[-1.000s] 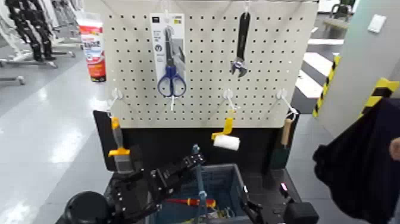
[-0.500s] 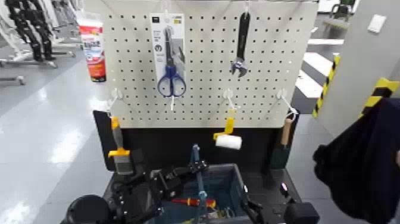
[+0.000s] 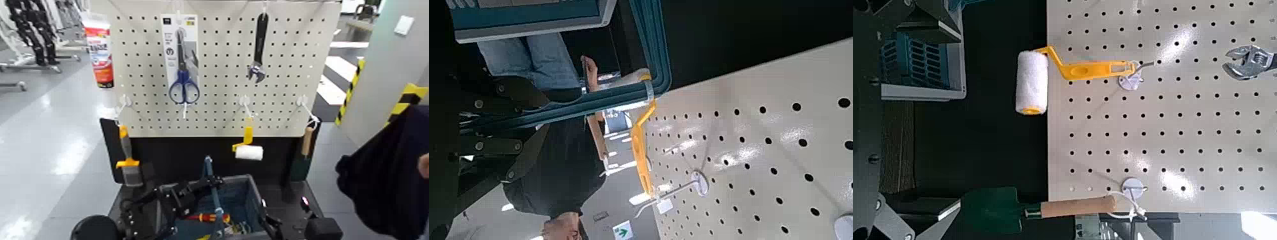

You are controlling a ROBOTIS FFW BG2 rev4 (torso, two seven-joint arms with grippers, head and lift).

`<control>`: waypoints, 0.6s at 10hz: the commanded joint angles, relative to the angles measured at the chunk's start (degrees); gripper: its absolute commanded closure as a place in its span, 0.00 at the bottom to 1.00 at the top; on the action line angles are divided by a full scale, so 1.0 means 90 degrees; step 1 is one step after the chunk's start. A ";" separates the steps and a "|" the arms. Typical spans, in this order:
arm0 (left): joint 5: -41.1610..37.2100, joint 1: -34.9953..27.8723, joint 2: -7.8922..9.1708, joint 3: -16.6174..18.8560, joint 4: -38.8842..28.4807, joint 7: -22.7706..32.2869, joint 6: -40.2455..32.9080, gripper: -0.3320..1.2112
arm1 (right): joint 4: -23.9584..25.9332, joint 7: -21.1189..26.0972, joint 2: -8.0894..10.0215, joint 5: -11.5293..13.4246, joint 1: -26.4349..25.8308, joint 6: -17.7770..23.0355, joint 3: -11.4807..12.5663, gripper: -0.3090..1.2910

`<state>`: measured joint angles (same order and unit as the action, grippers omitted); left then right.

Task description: Grasp the handle of the crate.

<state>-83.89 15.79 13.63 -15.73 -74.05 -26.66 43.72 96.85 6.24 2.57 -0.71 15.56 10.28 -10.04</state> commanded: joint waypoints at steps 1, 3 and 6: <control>0.0200 -0.0260 0.0077 0.0039 -0.0659 0.0296 -0.0150 0.98 | 0.0000 0.0000 -0.0002 0.0000 0.0000 -0.0020 0.0003 0.28; 0.0229 -0.0573 0.0174 0.0117 -0.1401 0.0813 -0.0102 0.98 | 0.0000 0.0000 -0.0002 0.0000 0.0009 -0.0029 0.0013 0.28; 0.0092 -0.0788 0.0428 0.0313 -0.2026 0.1116 0.0387 0.98 | 0.0000 0.0010 -0.0002 0.0000 0.0009 -0.0039 0.0022 0.28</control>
<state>-82.44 9.05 17.17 -13.07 -91.39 -16.69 46.60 96.85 6.30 2.53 -0.70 15.64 10.01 -9.84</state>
